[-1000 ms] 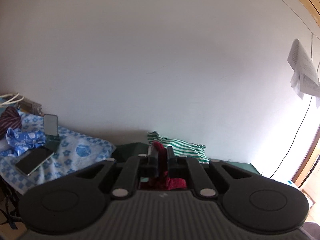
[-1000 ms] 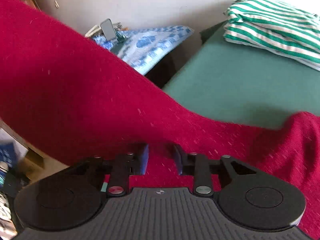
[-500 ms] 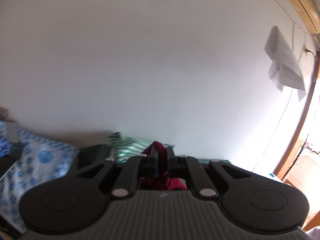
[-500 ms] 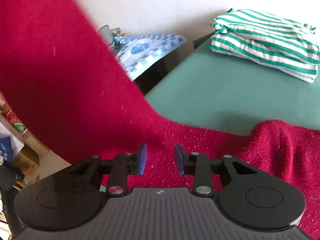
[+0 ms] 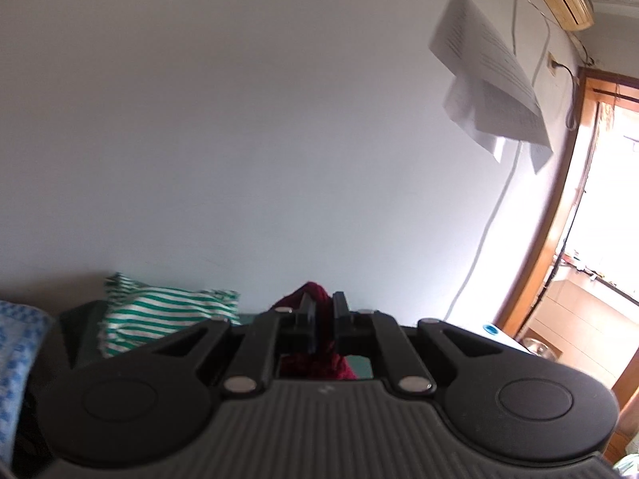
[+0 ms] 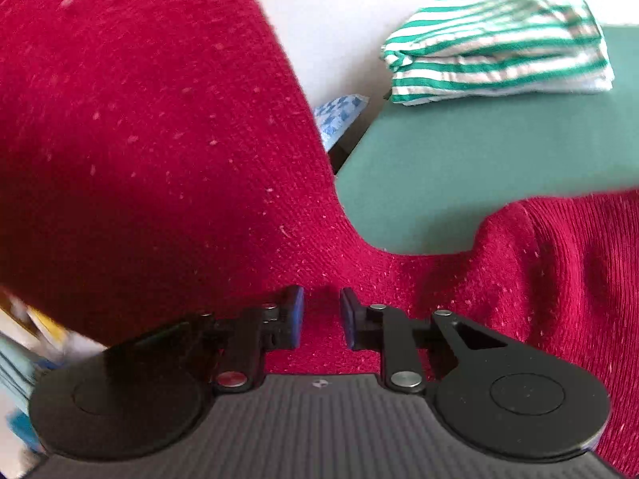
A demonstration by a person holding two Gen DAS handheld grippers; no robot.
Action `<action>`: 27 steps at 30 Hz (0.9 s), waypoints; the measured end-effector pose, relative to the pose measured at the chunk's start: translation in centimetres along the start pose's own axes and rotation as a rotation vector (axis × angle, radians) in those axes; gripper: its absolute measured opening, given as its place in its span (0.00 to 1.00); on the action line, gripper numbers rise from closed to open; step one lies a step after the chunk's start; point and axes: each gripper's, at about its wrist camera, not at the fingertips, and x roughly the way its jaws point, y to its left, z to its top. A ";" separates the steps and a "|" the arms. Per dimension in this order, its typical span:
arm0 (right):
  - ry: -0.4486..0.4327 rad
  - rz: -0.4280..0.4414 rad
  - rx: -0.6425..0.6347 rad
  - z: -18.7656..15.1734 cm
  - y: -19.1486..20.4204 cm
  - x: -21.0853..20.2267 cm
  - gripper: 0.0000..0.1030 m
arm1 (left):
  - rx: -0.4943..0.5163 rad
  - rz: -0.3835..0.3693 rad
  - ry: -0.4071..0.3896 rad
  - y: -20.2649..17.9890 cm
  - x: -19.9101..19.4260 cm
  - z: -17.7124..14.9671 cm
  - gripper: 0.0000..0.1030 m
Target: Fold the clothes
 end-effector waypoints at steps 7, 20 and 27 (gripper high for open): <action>-0.034 0.043 0.067 -0.1 -2.6 -2.9 0.26 | 0.016 -0.074 0.046 -4.6 3.1 -0.7 0.05; -0.106 0.019 0.162 -1.5 -7.8 -10.3 0.00 | 0.049 -0.159 0.133 -12.4 9.6 -2.4 0.05; -0.127 0.039 0.248 -3.2 -10.4 -13.4 0.03 | 0.012 -0.171 0.165 -15.0 12.1 -5.4 0.05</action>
